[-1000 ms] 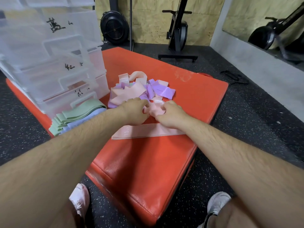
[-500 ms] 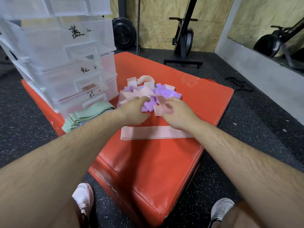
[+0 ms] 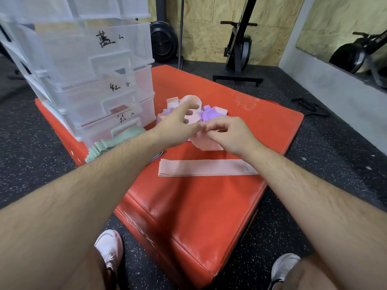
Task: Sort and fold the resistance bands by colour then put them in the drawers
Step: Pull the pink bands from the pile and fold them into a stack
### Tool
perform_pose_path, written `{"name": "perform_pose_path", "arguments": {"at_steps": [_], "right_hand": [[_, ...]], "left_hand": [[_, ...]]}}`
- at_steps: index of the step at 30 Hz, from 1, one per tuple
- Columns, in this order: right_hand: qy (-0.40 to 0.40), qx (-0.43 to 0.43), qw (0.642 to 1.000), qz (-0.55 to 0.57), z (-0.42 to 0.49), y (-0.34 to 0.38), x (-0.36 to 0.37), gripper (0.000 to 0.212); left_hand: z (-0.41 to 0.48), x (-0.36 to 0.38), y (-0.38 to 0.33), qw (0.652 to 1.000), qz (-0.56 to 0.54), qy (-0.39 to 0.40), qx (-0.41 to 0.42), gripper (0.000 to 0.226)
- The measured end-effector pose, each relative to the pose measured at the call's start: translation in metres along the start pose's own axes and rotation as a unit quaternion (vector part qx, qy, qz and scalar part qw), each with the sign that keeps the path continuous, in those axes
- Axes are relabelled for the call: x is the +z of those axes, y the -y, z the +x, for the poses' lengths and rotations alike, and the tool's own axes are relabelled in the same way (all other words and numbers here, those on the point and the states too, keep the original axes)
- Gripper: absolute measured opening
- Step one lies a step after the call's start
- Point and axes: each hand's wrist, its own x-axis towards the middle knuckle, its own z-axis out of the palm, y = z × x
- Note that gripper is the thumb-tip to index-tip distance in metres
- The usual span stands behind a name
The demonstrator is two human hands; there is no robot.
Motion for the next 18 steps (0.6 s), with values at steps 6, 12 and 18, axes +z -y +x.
{"name": "perform_pose_path", "arguments": {"at_steps": [6,12,18], "right_hand": [[0.019,0.016,0.999,0.039,0.000,0.007,-0.002,0.022],[0.031,0.033,0.998,0.039,0.000,0.008,-0.006,0.018],[0.040,0.040,0.998,0.025,0.001,0.007,-0.005,0.015]], "left_hand": [[-0.003,-0.009,-0.001,0.988,-0.121,0.065,-0.074,0.020],[-0.006,-0.014,0.005,0.977,-0.149,0.099,-0.113,0.033],[-0.006,-0.013,0.006,0.977,-0.173,0.080,-0.101,0.029]]}}
